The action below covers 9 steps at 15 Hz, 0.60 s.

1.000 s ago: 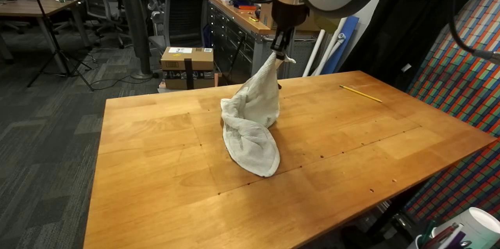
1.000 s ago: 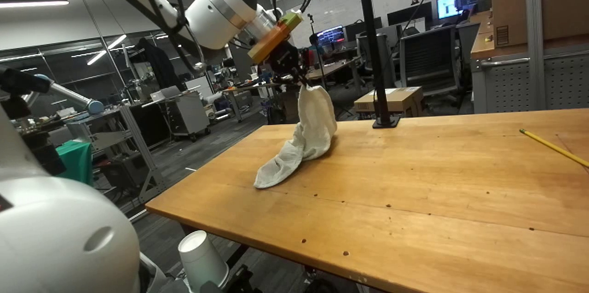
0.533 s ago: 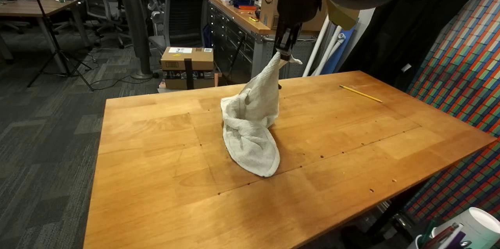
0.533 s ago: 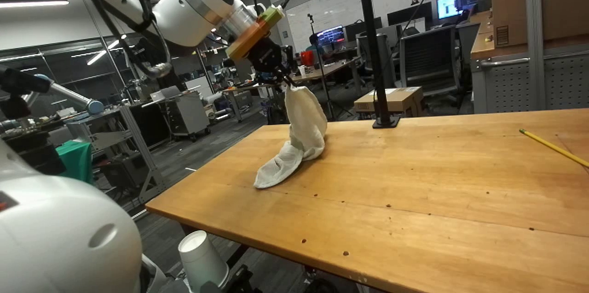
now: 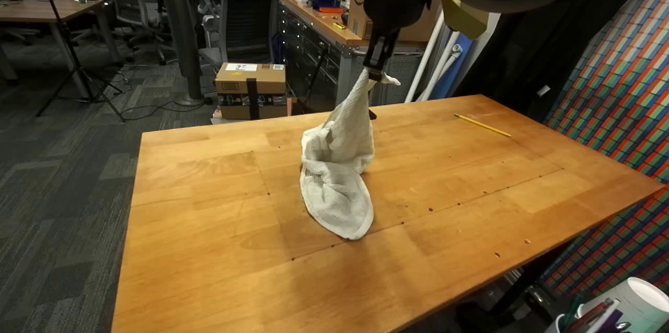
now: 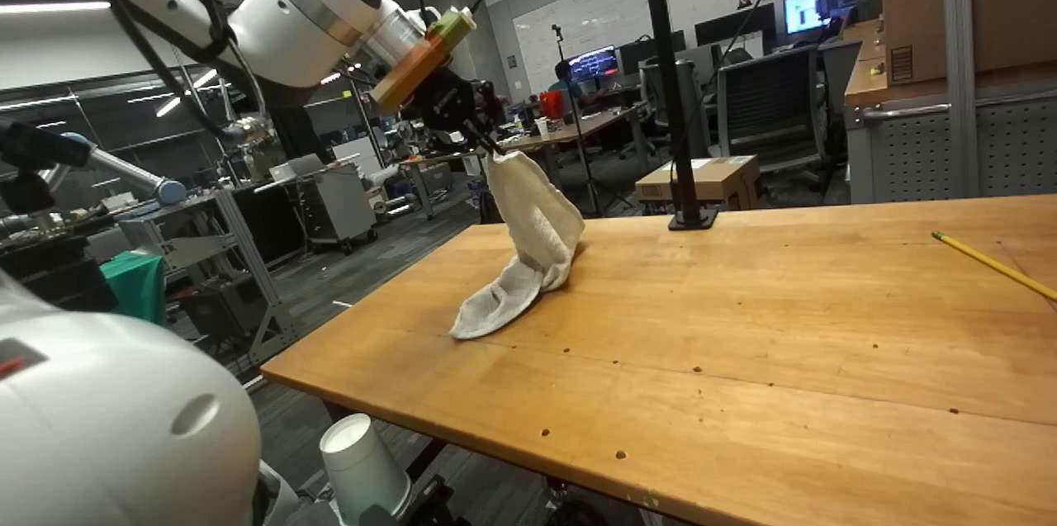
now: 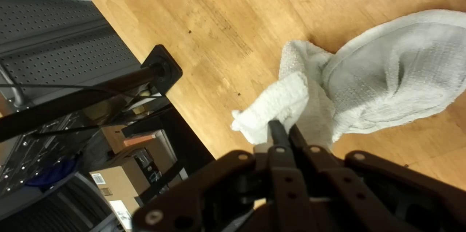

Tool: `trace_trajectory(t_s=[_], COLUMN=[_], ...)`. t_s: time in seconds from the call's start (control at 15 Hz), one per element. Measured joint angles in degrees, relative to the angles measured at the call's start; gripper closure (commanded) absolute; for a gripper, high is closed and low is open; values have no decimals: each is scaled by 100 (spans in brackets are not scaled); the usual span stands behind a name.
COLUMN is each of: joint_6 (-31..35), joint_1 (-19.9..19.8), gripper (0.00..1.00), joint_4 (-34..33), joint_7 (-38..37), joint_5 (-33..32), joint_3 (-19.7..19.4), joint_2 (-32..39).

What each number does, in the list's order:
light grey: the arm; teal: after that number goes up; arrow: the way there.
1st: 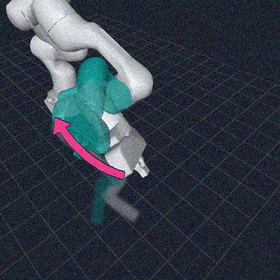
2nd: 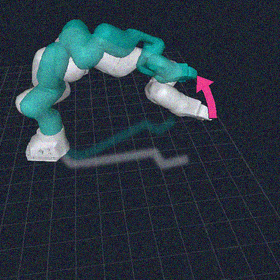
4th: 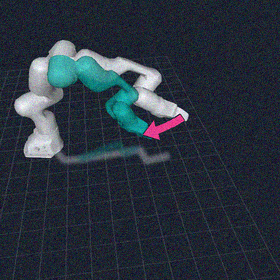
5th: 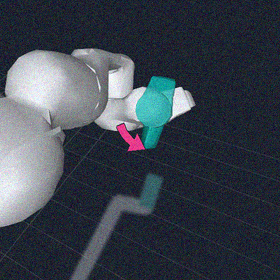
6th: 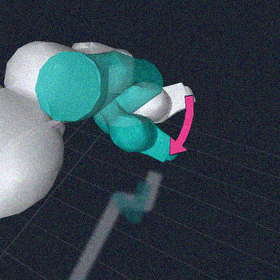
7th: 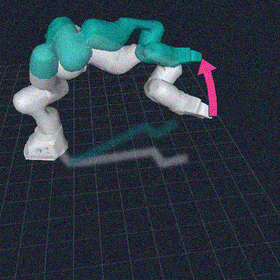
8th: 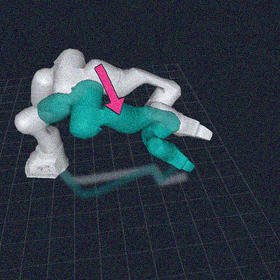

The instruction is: Fold the towel

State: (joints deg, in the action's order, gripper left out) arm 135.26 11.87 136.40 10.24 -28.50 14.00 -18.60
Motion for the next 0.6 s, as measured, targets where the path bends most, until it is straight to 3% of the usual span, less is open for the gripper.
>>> trace_trajectory(t_s=[0.6], joint_6=[-410], joint_1=[455], gripper=[96], joint_4=[268], joint_7=[-10], joint_5=[69], joint_3=[371], joint_2=[-204])
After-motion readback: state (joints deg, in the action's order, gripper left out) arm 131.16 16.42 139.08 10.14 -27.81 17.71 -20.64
